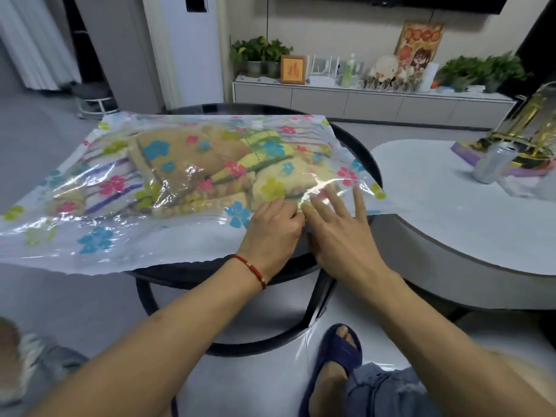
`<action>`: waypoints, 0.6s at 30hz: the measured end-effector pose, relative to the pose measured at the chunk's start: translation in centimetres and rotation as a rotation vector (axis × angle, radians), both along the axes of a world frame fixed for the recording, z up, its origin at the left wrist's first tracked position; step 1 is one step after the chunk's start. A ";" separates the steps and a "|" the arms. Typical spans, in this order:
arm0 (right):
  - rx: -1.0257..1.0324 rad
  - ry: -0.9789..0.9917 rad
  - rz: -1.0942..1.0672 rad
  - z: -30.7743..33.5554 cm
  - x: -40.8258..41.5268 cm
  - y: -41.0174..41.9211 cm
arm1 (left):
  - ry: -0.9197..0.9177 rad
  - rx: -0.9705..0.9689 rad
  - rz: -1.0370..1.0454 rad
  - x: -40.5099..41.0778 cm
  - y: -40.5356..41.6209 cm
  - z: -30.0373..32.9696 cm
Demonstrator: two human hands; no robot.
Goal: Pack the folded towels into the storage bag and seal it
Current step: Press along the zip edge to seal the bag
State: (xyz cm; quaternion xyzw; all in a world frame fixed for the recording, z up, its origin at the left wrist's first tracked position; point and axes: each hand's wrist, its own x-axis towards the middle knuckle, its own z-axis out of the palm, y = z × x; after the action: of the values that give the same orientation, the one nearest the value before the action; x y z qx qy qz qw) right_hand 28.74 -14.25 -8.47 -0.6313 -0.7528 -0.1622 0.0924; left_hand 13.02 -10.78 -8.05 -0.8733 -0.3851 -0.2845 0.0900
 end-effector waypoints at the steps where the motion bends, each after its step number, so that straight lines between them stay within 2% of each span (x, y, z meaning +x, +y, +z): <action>1: -0.013 0.027 0.034 -0.1 -0.3 0.2 | -0.006 -0.010 -0.006 -0.3 0.1 0.0; 3: 0.034 0.114 0.087 -0.1 0.0 0.3 | 0.014 -0.016 -0.020 -1.1 0.2 0.0; 7: 0.005 0.096 0.053 -0.5 1.4 -0.1 | 0.080 0.055 -0.008 -3.6 0.0 0.1; 11: 0.059 0.141 0.094 -0.6 2.2 -0.8 | 0.129 0.116 0.020 -8.3 -0.2 -0.1; 15: 0.134 0.147 0.124 -1.1 2.1 -0.8 | 0.140 0.079 0.087 -13.3 -0.4 -0.5; 18: 0.199 0.092 0.140 -1.4 -0.9 -0.5 | 0.111 0.045 0.092 -14.5 -0.7 -0.6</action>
State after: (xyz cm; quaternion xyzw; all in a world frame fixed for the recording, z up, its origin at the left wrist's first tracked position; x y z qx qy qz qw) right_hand 27.87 -14.71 -9.91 -0.5716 -0.7702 -0.1998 0.2001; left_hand -1.52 -11.50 -8.60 -0.8668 -0.4129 -0.2398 0.1436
